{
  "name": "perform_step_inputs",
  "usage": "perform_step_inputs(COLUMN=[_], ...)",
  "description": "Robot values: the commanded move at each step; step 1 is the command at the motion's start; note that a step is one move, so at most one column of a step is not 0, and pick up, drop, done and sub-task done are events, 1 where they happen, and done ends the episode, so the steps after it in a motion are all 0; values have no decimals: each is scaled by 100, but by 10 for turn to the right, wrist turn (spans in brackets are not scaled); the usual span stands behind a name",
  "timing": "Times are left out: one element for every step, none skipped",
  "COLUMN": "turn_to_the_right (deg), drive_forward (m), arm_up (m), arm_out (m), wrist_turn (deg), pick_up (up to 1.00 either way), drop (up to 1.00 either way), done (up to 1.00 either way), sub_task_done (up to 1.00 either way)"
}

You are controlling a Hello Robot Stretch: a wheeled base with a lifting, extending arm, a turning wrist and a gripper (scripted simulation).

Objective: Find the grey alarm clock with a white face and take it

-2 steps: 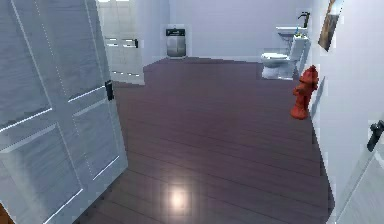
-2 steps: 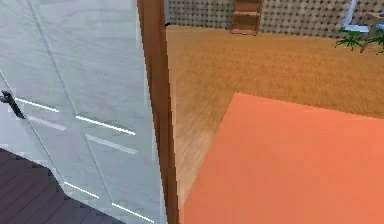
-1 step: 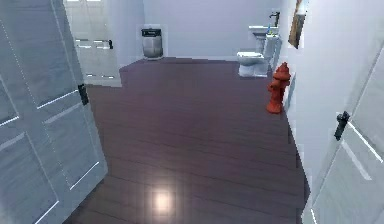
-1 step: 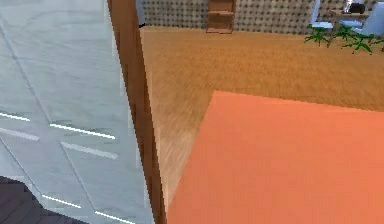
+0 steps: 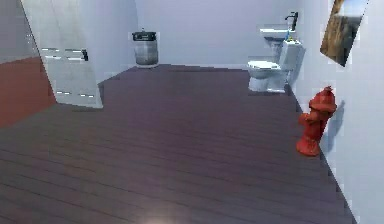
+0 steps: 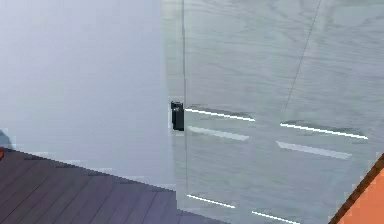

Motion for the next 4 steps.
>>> perform_step_inputs(turn_to_the_right=[0,-330,0,-210], drive_forward=[50,0,60,0], arm_up=[0,0,0,0], arm_out=[0,0,0,0], wrist_turn=[0,0,0,0], pick_up=[0,0,0,0], drop=[0,0,0,0], done=[0,0,0,0], sub_task_done=[0,0,0,0])
